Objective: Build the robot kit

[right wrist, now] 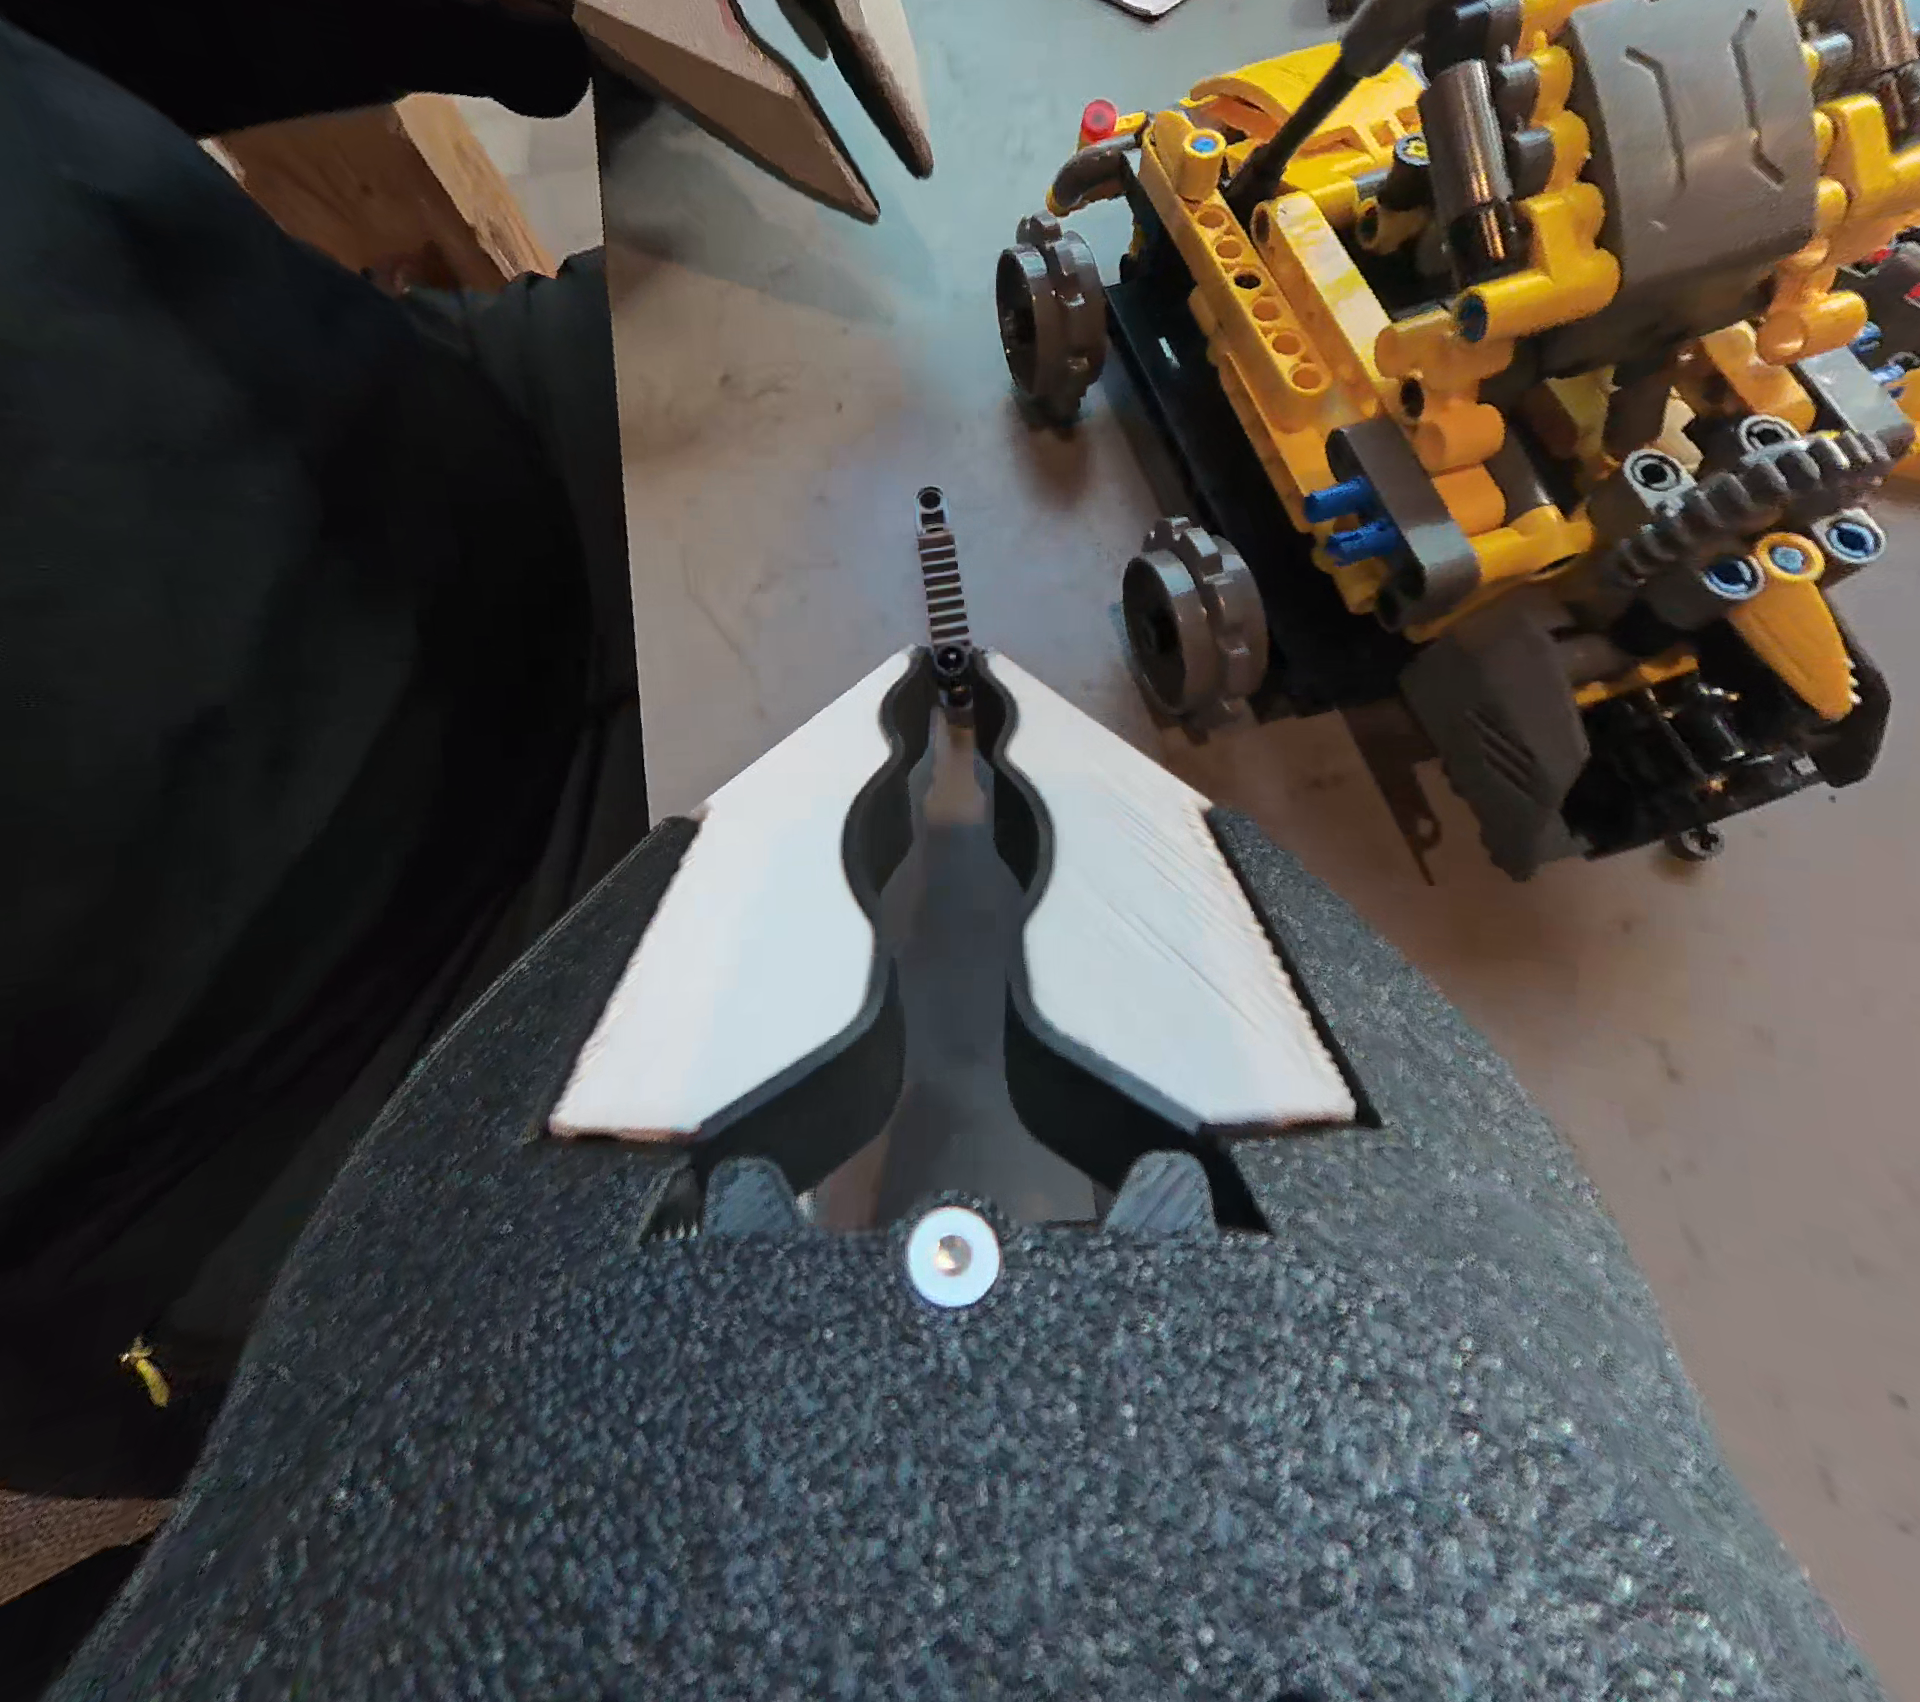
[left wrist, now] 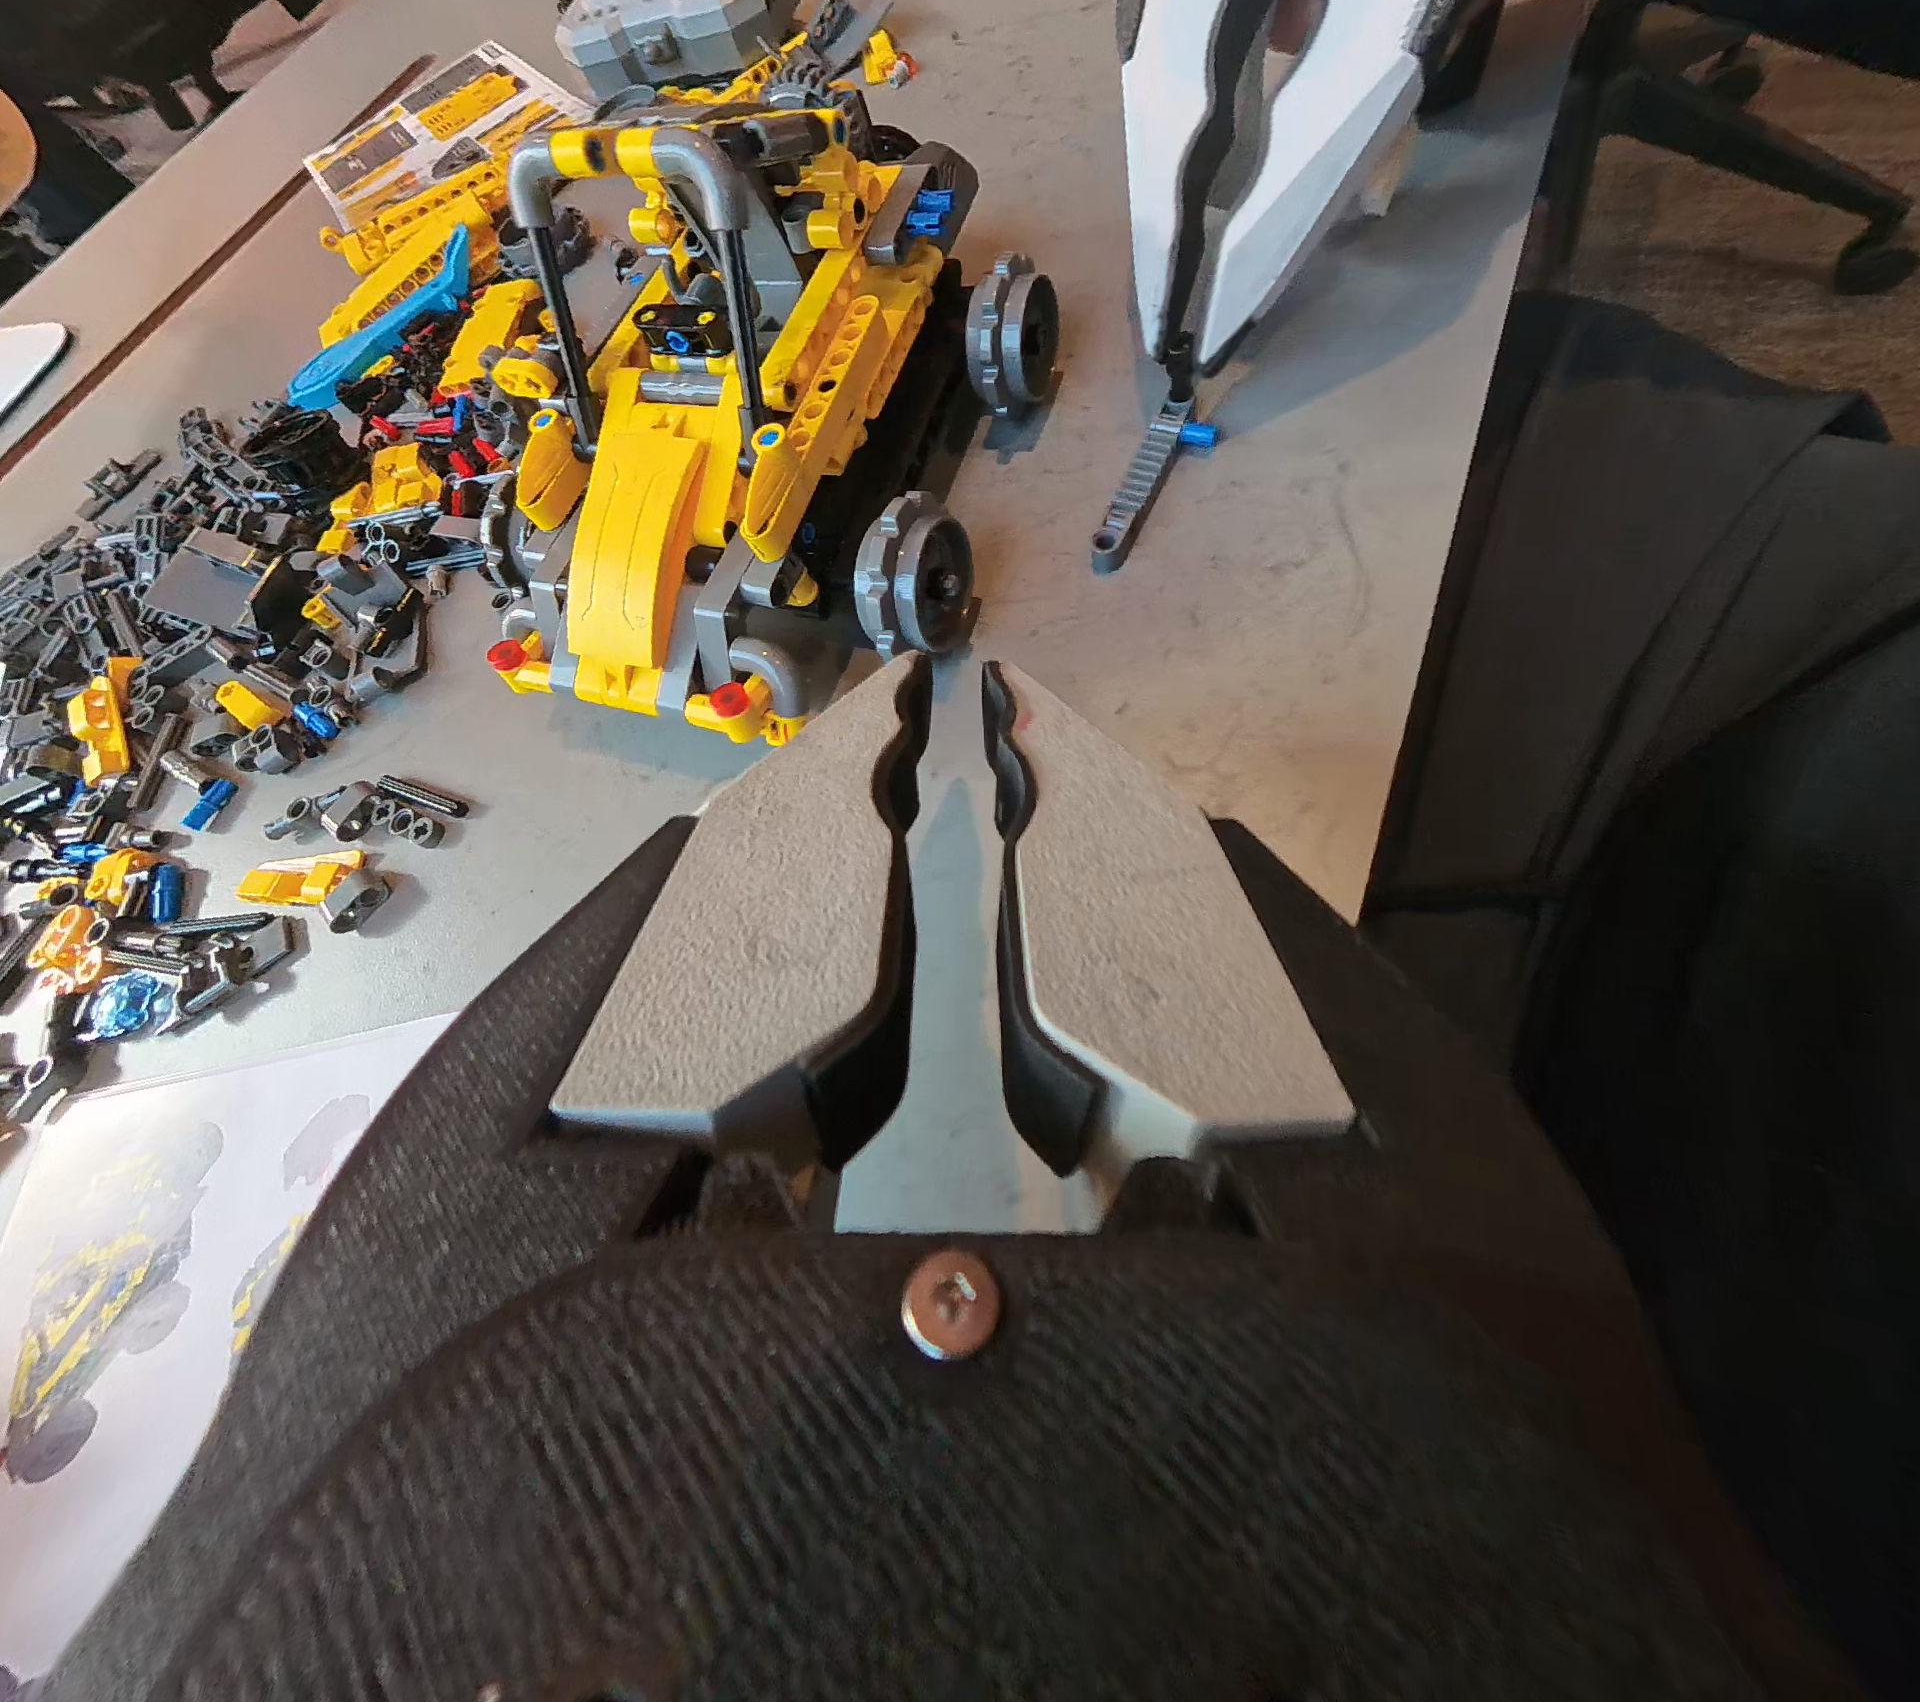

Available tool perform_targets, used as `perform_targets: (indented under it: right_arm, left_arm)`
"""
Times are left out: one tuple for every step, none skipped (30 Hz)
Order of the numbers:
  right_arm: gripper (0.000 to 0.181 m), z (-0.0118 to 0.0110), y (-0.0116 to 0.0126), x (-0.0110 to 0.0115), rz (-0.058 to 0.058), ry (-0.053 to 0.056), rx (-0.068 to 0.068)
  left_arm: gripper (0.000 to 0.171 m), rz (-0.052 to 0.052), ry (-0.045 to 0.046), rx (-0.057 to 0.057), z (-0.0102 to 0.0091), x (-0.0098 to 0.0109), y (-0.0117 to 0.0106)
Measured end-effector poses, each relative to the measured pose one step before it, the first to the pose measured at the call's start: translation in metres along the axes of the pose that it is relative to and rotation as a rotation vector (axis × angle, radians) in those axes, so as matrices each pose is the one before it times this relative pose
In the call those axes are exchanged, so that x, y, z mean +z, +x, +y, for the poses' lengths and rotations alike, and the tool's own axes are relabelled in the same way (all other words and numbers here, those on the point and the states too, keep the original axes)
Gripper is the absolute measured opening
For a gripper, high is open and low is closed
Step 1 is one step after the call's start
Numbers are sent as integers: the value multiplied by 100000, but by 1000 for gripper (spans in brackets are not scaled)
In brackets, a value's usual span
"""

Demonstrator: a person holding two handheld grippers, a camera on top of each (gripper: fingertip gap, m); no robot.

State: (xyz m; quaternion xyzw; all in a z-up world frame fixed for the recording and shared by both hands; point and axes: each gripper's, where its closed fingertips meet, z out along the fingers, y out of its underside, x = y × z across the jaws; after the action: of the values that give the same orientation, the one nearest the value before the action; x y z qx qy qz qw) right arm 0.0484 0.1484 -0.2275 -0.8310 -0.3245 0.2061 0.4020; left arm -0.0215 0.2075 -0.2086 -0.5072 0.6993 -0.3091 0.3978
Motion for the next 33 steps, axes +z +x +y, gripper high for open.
perform_targets:
  right_arm:
    - [7, -163, -44, 78, 18, 537, 7]
    - [7, -116, -65, 85, -18, 274, -151]
    - [7, -239, -49, 80, 291, 1019, -116]
    - [7, -457, -206, 35, -645, 2238, 443]
    - [7, -612, -281, 29, -1563, 3084, 1530]
    - [7, -621, -189, 44, -1257, 3272, 2228]
    - [7, -490, -81, 54, -1022, 2652, 2423]
    - [7, -327, 58, 51, -483, 1742, 2825]
    - [7, -253, 93, 44, -372, 1381, 2794]
    - [7, -280, 35, 31, -645, 1591, 2438]
    - [7, -299, -16, 17, -819, 1827, 2311]
    - [7, -193, 19, 20, -702, 1222, 2376]
    - [7, -127, 83, 13, -299, 750, 2421]
    - [7, -135, 59, 37, -212, 830, 2579]
    - [7, -126, 4, 78, -361, 683, 2785]
    - [7, -93, 31, 155, 37, 455, 2700]
    - [7, -47, -14, 243, 68, 231, 2446]
    - [7, 45, -115, 314, -489, -384, 1981]
    - [7, 66, -144, 351, -637, -683, 1531]
    - [7, 7, -145, 331, -541, -453, 1225]
    - [7, -57, -157, 290, -685, -25, 1103]
    - [7, -124, -208, 251, -1242, 461, 1534]
    - [7, -187, -171, 226, -1173, 1167, 1990]
    - [7, -198, -116, 214, -1091, 1574, 2152]
    - [7, -145, -202, 192, -1698, 1189, 2080]
    - [7, -100, -181, 147, -1610, 830, 1673]
    - [7, -90, -86, 94, -808, 698, 1153]
    - [7, -50, 9, 63, -79, 400, 856]
    - [7, -18, 44, 42, 212, 256, 776]
    - [7, 5, -22, 40, -88, 58, 606]
    - [7, 24, -100, 43, -581, 36, 418]
    - [7, -5, -140, 46, -869, 272, 674]
    - [7, 21, -102, 77, -677, 138, 836]
  left_arm:
    - [7, -71, -448, 915, 51, 51, 87]
    - [7, 51, -390, 885, 40, 41, 96]
    - [7, 179, -277, 919, 21, 27, 122]
    - [7, 326, -59, 1098, -1, 17, 145]
    - [8, 502, 284, 1482, -46, -22, 210]
    - [9, 126, 542, 1754, -81, -44, 195]
    - [10, -573, 524, 1689, -73, -41, 96]
    - [11, -749, 365, 1519, -61, -37, 69]
    - [12, -406, 224, 1419, -42, -18, 101]
    - [13, -13, 74, 1322, -18, 1, 132]
    - [15, 210, -113, 1216, 1, 14, 146]
    - [16, 177, -306, 1112, 21, 40, 133]
    - [17, -241, -458, 950, 48, 51, 67]
    - [19, -498, -462, 878, 46, 50, 36]
    - [21, -260, -377, 1006, 37, 38, 74]
    - [23, -68, -303, 1176, 19, 34, 109]
    - [26, -815, -237, 1106, 12, 38, 1]
    - [28, -1372, -96, 1110, -11, 37, -66]
    - [29, -1052, -14, 1310, -23, 36, -11]
    - [29, -893, -124, 1405, -4, 53, 9]
    - [30, -1069, -248, 1464, 2, 55, 0]
    - [30, -861, -336, 1616, 15, 56, 45]
    - [29, -505, -404, 1757, 32, 40, 116]
    - [28, -708, -383, 1727, 27, 31, 92]
    - [28, -728, -353, 1661, 30, 36, 91]
    - [27, -490, -359, 1530, 26, 35, 96]
    - [27, -352, -450, 1314, 37, 42, 97]
    - [27, -432, -535, 1008, 54, 47, 51]
    - [27, -477, -496, 743, 54, 51, 19]
    - [26, -372, -405, 585, 36, 36, 14]
    - [26, -313, -285, 526, 27, 23, 18]
    - [25, -323, -35, 627, 0, 23, 14]
    - [24, -527, 266, 800, -41, -7, -6]
